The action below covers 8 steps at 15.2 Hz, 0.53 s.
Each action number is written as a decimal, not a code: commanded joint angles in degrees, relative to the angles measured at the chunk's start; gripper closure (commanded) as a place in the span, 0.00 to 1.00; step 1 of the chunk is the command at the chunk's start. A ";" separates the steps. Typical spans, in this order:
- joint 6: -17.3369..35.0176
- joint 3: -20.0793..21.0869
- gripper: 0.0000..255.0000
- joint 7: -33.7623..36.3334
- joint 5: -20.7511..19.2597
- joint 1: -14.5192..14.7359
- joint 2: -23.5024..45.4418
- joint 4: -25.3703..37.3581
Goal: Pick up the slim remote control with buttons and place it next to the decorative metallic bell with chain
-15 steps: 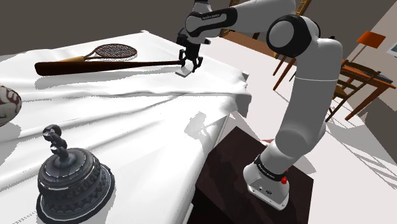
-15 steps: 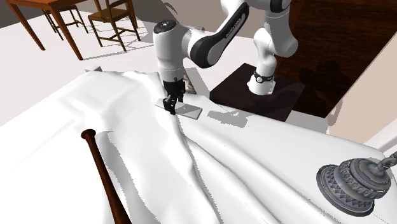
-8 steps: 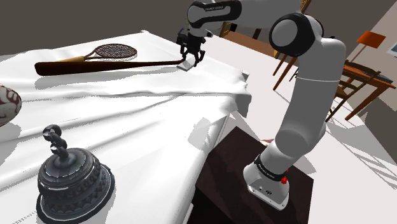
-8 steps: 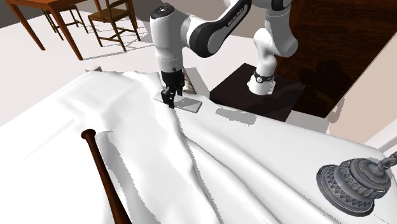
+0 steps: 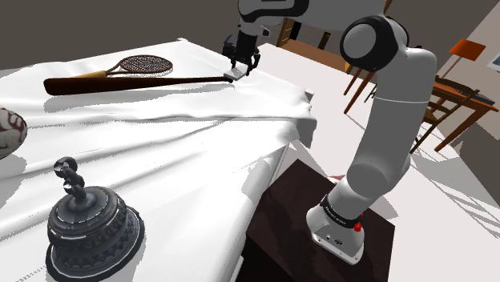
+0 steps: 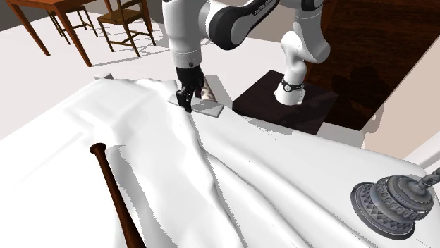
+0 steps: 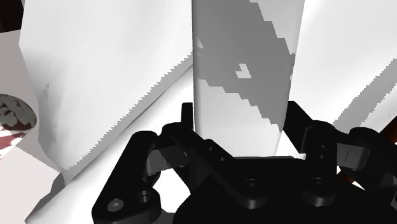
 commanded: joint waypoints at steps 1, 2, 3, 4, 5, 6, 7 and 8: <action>-1.58 0.02 1.00 0.07 -0.01 0.04 -0.17 1.42; -2.34 0.02 1.00 0.07 -0.01 0.04 -0.19 2.16; -3.11 0.01 1.00 0.07 -0.01 0.04 -0.19 2.92; -3.89 0.01 1.00 0.08 -0.01 0.03 -0.18 3.71; -4.67 0.01 1.00 0.08 -0.01 0.03 -0.15 4.52; -5.46 0.01 1.00 0.08 -0.01 0.03 -0.11 5.36; -6.27 0.01 1.00 0.08 -0.01 0.03 -0.04 6.22; -7.08 0.01 1.00 0.09 -0.01 0.02 0.03 7.11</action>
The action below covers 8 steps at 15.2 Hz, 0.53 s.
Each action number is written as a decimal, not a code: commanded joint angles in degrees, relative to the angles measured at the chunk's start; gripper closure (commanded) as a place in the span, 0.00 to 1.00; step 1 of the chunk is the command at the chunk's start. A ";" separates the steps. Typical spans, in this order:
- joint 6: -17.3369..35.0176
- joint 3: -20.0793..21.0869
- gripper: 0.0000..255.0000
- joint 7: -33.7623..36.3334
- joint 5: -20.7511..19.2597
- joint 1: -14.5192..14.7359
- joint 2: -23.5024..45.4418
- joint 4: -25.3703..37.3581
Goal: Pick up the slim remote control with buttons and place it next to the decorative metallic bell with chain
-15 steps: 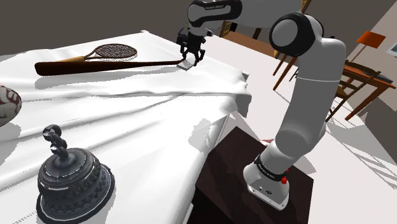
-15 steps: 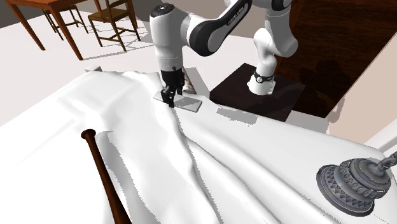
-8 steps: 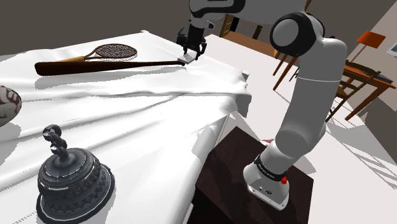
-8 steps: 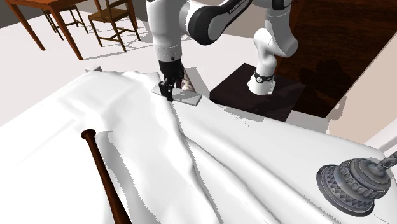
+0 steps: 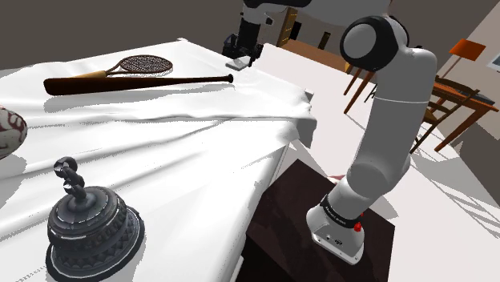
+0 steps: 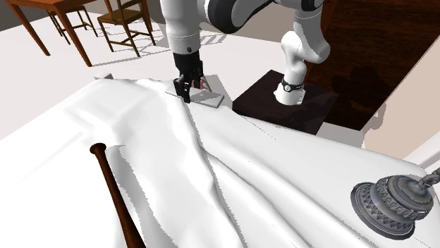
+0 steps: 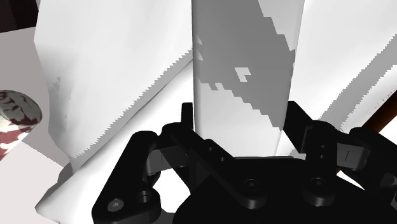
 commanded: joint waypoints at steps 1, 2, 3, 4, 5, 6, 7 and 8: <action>-1.73 0.03 1.00 0.12 -0.01 0.07 0.18 1.91; -2.56 0.03 1.00 0.12 -0.01 0.07 0.30 2.86; -3.40 0.03 1.00 0.12 -0.01 0.07 0.44 3.84; -4.26 0.03 1.00 0.13 -0.01 0.06 0.60 4.86; -5.13 0.03 1.00 0.13 -0.01 0.06 0.78 5.91; -6.02 0.03 1.00 0.13 -0.01 0.05 0.99 7.00; -6.92 0.03 1.00 0.14 0.00 0.05 1.22 8.14; -7.84 0.03 1.00 0.14 0.00 0.05 1.48 9.31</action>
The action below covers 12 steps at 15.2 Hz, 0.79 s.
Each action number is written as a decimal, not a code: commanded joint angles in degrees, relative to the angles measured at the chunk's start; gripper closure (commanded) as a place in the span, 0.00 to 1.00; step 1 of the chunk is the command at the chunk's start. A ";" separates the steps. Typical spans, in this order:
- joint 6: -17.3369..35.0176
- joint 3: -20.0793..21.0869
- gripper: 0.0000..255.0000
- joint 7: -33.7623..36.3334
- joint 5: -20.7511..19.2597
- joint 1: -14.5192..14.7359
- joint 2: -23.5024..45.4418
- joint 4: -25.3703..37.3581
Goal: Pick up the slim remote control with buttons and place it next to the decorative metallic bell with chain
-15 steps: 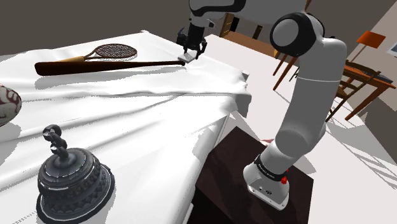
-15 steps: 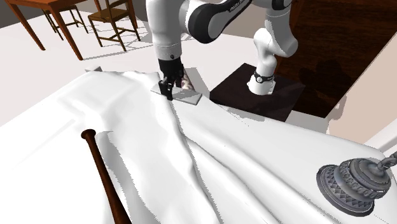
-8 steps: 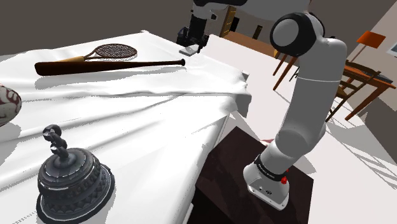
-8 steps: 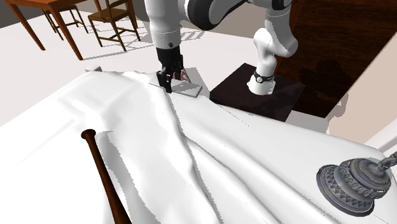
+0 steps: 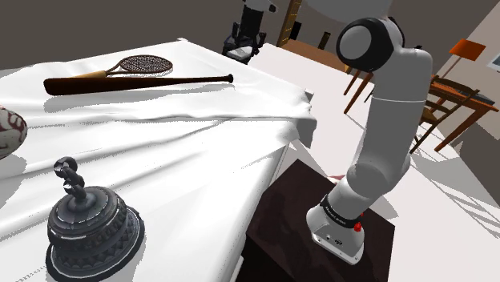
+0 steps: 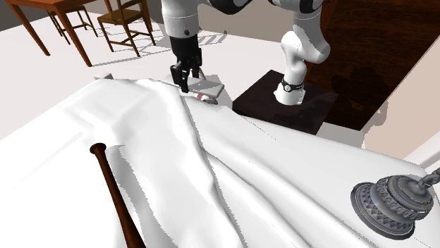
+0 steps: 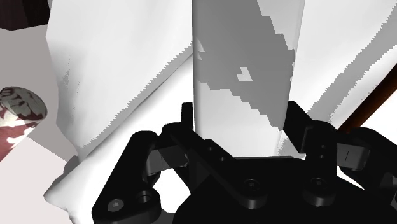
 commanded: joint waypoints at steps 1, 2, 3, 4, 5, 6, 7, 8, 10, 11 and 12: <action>-1.49 0.01 1.00 0.06 -0.01 0.04 0.15 1.63; -2.45 0.01 1.00 0.06 -0.01 0.03 0.47 2.91; -3.43 0.01 1.00 0.06 0.00 0.03 0.82 4.25; -4.44 0.02 1.00 0.07 0.00 0.02 1.21 5.65; -4.60 0.02 1.00 0.07 0.00 0.02 1.26 5.85; -3.25 0.25 1.00 0.93 -0.10 0.69 -1.29 1.96; -2.07 0.50 1.00 1.81 -0.19 1.34 -3.63 -1.56; -1.05 0.77 1.00 2.71 -0.27 1.99 -5.81 -4.76; 0.66 1.41 1.00 4.58 -0.39 3.23 -9.77 -10.42; 1.37 1.77 1.00 5.54 -0.43 3.83 -11.59 -12.95; 2.01 2.16 1.00 6.51 -0.45 4.42 -13.33 -15.32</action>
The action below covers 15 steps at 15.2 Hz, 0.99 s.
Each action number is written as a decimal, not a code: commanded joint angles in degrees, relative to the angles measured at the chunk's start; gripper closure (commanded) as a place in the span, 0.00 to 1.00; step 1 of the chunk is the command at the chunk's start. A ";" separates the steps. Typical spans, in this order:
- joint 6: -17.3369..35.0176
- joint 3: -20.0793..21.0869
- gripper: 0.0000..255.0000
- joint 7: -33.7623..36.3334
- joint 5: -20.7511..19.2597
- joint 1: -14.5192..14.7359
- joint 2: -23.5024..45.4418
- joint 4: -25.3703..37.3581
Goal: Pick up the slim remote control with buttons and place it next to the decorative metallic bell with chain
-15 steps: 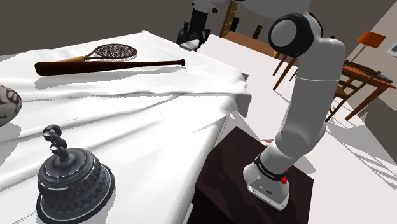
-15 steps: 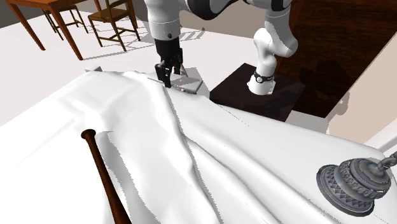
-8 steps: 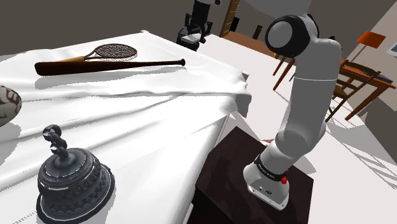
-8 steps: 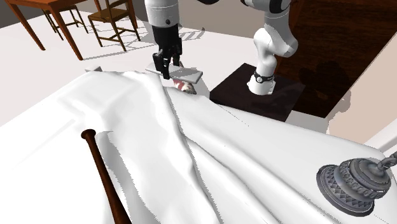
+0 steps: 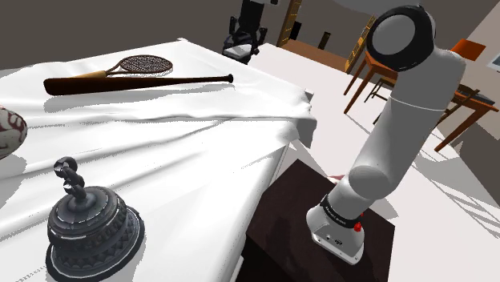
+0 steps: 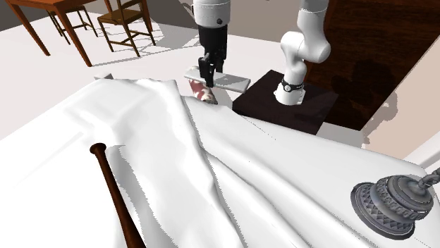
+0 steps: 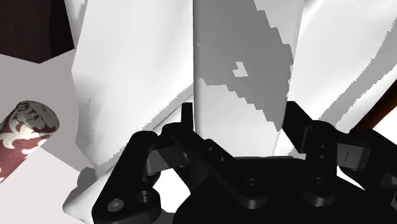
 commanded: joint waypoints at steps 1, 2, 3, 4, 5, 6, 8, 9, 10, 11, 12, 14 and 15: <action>1.60 0.69 1.00 1.82 -0.02 1.08 -3.48 -5.07; 2.11 1.12 1.00 2.83 -0.01 1.66 -5.06 -7.15; 2.57 1.56 1.00 3.85 0.02 2.23 -6.58 -9.12; 2.98 2.02 1.00 4.89 0.07 2.81 -8.03 -10.98; 3.34 2.51 1.00 5.94 0.13 3.37 -9.43 -12.73; 3.66 3.02 1.00 7.00 0.22 3.93 -10.76 -14.38; 4.20 4.10 1.00 9.16 0.45 5.04 -13.28 -17.41; 4.43 4.67 1.00 10.25 0.59 5.59 -14.46 -18.80; 4.62 5.25 1.00 11.36 0.75 6.14 -15.58 -20.11; 4.79 5.85 1.00 12.48 0.93 6.69 -16.66 -21.33; 4.93 6.48 1.00 13.61 1.13 7.23 -17.69 -22.48; 5.15 7.76 1.00 15.90 1.57 8.34 -19.60 -24.56; 5.24 8.43 1.00 17.06 1.81 8.90 -20.48 -25.49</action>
